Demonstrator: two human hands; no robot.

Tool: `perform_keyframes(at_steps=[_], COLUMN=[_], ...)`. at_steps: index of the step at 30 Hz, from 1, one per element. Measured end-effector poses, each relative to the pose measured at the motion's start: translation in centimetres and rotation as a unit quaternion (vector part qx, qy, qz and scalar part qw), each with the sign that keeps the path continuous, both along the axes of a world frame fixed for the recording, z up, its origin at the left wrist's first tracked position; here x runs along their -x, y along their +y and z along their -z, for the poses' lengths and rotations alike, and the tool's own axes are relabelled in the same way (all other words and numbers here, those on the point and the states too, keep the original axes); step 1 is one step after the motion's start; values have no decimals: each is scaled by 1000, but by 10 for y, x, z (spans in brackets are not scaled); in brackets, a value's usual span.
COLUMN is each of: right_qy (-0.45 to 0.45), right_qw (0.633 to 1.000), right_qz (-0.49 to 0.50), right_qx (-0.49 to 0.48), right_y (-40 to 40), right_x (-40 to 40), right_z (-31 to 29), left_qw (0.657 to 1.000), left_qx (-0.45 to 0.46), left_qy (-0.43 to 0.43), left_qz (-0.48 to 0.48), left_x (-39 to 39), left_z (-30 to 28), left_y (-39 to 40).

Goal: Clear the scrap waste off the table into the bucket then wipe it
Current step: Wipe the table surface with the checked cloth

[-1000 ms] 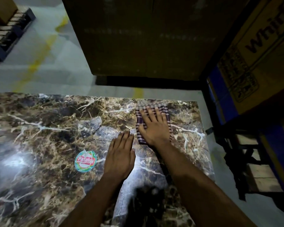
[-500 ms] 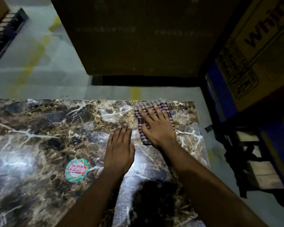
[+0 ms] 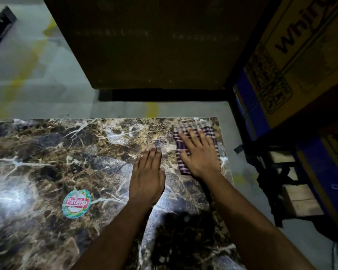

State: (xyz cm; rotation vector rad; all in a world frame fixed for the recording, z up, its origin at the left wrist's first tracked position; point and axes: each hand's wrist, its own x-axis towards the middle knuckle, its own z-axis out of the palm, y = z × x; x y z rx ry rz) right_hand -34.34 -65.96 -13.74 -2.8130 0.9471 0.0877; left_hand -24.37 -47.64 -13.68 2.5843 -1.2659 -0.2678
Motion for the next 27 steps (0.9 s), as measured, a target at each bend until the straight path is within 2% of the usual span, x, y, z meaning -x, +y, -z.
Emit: perform_keyframes(at_steps=[3, 6, 9, 11, 15, 19, 22, 24, 27], right_qy=[14, 11, 0, 3, 4, 3, 0, -7, -2], right_qw=[999, 997, 1000, 1000, 999, 996, 1000, 1000, 1000], right_qz=[51, 77, 5, -29, 39, 86, 24, -4, 20], right_qx=[-1, -7, -10, -6, -7, -1, -6, -11, -16], right_y=[-28, -43, -17, 2, -16, -49, -9, 29, 55], right_x=[7, -33, -53, -33, 16, -15, -31, -3, 65], right_z=[0, -1, 0, -2, -3, -2, 0, -3, -5], left_qw=[1000, 1000, 1000, 1000, 1000, 999, 999, 999, 999], left_qx=[2, -1, 0, 3, 12, 12, 5, -4, -16], left_qy=[-2, -8, -20, -20, -15, -31, -32, -35, -29], left_qz=[-6, -7, -8, -6, -4, -8, -5, 3, 12], left_x=[3, 2, 3, 3, 3, 5, 7, 11, 27], left_z=[0, 2, 4, 4, 3, 3, 3, 2, -2], left_y=[1, 1, 2, 2, 3, 1, 2, 7, 27])
